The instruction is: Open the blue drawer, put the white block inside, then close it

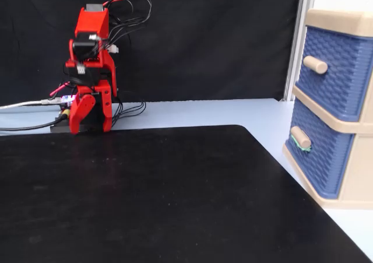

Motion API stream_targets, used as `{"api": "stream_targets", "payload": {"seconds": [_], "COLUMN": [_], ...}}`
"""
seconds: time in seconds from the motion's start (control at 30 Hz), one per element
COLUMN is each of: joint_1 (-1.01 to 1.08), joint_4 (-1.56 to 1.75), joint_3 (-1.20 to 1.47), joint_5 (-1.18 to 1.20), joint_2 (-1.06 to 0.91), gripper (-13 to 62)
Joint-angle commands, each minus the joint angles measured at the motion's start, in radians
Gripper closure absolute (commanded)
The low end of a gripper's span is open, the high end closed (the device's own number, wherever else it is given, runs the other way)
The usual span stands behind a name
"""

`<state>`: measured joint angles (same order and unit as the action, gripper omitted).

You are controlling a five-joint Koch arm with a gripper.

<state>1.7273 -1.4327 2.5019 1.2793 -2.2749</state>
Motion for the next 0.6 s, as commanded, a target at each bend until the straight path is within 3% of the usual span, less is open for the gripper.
{"api": "stream_targets", "payload": {"seconds": [0.0,0.17,0.57], "joint_1": [0.08,0.201,0.202], "joint_4": [-0.153,-0.181,-0.179], "joint_3": [-0.026,-0.025,-0.025], "joint_5": [-0.006,0.008,0.008], "joint_2": [-0.075,-0.075,-0.075], "gripper": [15.2,15.2,14.9]}}
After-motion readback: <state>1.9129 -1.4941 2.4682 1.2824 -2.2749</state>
